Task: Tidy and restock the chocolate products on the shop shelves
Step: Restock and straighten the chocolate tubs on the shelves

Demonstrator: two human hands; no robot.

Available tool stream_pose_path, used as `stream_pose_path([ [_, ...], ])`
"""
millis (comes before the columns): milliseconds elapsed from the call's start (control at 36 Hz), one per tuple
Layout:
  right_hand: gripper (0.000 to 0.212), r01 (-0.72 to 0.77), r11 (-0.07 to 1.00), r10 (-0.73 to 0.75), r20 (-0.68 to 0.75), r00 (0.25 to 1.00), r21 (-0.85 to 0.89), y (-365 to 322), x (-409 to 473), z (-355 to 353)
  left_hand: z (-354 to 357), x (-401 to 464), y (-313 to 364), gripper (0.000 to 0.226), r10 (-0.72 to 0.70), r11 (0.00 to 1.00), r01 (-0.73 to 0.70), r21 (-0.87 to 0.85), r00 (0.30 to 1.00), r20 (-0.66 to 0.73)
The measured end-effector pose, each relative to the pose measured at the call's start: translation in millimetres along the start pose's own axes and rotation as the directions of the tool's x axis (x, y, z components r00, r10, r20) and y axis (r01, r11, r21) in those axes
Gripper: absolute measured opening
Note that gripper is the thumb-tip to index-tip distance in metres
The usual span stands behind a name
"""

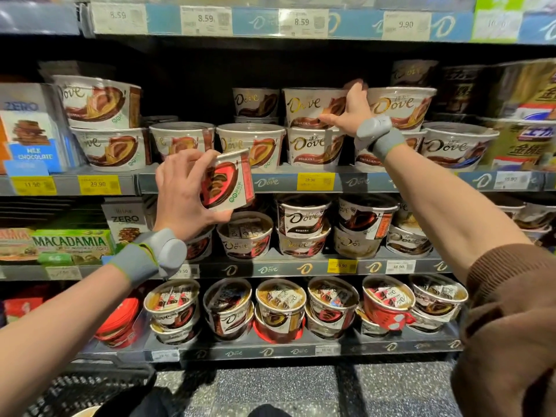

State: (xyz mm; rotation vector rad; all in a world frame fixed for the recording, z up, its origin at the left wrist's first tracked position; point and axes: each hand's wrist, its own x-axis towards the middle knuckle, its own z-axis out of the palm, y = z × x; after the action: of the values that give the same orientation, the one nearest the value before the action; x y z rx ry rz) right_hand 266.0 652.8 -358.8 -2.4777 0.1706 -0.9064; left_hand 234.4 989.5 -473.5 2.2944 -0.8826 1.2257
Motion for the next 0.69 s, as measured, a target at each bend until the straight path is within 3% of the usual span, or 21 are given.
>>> stream_pose_path([
  [417,0.098,0.015,1.0,-0.015,0.015,1.0,0.003,11.6,6.8,-11.8,3.4,3.1,4.0,0.102,-0.011,1.0,0.011,-0.013,1.0,0.003],
  [611,0.068,0.132,0.99,-0.134,-0.027,0.991,-0.055,11.8,-12.7,-4.0,3.0,-2.7,8.4,0.099,-0.013,1.0,0.013,-0.025,1.0,0.006],
  [694,0.065,0.235,0.966,-0.25,-0.153,0.956,-0.109,12.7,-36.6,6.1,0.9,-8.6,6.2,0.099,-0.019,0.999,0.02,-0.03,1.0,0.017],
])
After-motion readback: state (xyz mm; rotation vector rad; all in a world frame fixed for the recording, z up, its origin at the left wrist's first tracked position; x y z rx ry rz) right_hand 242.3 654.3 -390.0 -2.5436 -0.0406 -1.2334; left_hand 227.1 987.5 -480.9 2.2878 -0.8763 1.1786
